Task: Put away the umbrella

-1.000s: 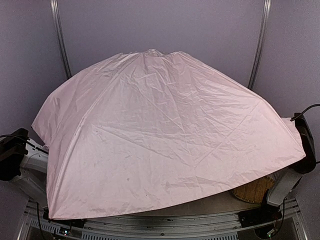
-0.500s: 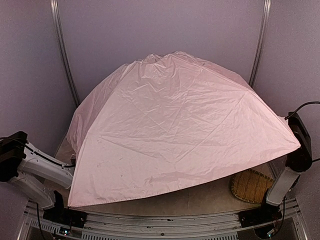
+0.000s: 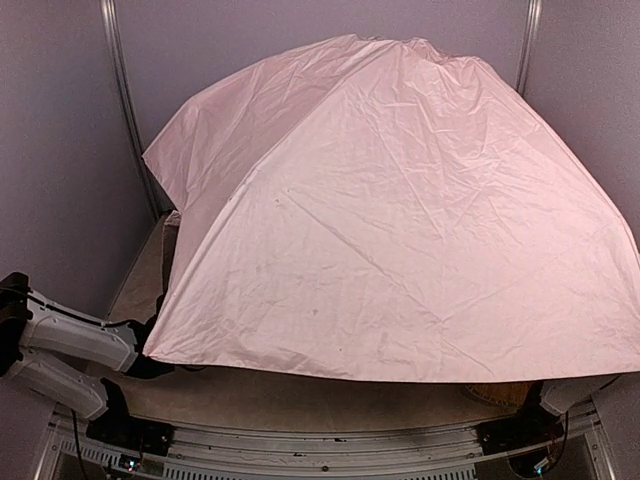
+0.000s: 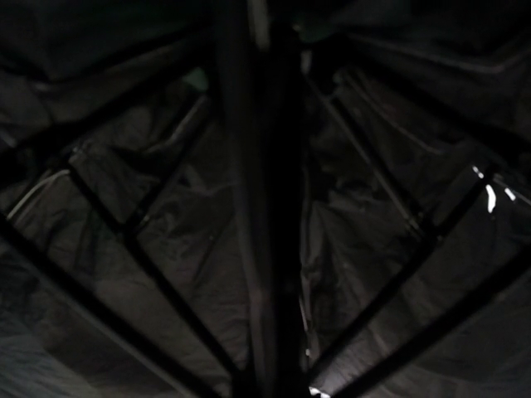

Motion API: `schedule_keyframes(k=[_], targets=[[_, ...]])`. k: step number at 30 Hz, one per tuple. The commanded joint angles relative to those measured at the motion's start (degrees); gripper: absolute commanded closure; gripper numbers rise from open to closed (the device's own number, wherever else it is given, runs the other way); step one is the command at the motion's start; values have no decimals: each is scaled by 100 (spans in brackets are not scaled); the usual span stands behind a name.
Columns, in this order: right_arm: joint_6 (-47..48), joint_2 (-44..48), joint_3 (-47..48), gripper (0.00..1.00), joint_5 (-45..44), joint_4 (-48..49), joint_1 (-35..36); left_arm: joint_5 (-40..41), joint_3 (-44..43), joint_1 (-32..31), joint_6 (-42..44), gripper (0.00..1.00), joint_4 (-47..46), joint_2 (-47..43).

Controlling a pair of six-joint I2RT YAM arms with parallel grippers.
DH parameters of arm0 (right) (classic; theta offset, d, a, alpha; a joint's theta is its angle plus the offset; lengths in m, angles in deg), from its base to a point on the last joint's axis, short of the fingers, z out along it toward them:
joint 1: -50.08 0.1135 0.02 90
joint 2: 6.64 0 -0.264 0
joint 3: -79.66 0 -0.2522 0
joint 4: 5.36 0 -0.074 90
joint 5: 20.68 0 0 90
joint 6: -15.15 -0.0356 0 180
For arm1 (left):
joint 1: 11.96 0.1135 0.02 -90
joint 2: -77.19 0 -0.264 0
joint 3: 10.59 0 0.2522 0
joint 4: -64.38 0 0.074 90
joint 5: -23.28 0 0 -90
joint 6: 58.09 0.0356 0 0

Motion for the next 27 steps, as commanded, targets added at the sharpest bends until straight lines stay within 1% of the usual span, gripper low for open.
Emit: schedule_keyframes(k=[1, 5, 8, 13, 15, 19, 21, 23, 25, 27], targets=[[218, 710, -148, 100, -130, 78, -74, 393, 112, 844, -1007, 30, 960, -340], [279, 1155, -220, 100, 41, -484, -88, 350, 174, 1914, -1610, 30, 1486, -745], [361, 1434, -228, 100, 225, -1004, -84, 195, 181, 2768, -1871, 30, 1803, -1064], [559, 1825, -271, 100, 728, -2123, -98, -271, 98, 4029, -1764, 30, 2020, -1549], [618, 2021, -350, 100, 923, -2537, -93, -460, -29, 4592, -1654, 29, 2165, -1653], [716, 2349, -604, 100, 1240, -3197, -93, -904, -346, 5488, -1526, 29, 2316, -1700], [748, 2468, -712, 100, 1549, -3450, -99, -1058, -660, 5591, -1354, 30, 2463, -1712], [757, 2522, -743, 100, 1938, -3665, -98, -1341, -1071, 5486, -1131, 34, 2542, -1848], [766, 2493, -760, 100, 2218, -3819, -92, -1465, -1365, 5069, -832, 37, 2528, -2111], [760, 2418, -784, 100, 2468, -3870, -98, -1347, -1644, 4380, -419, 38, 2532, -2402]])
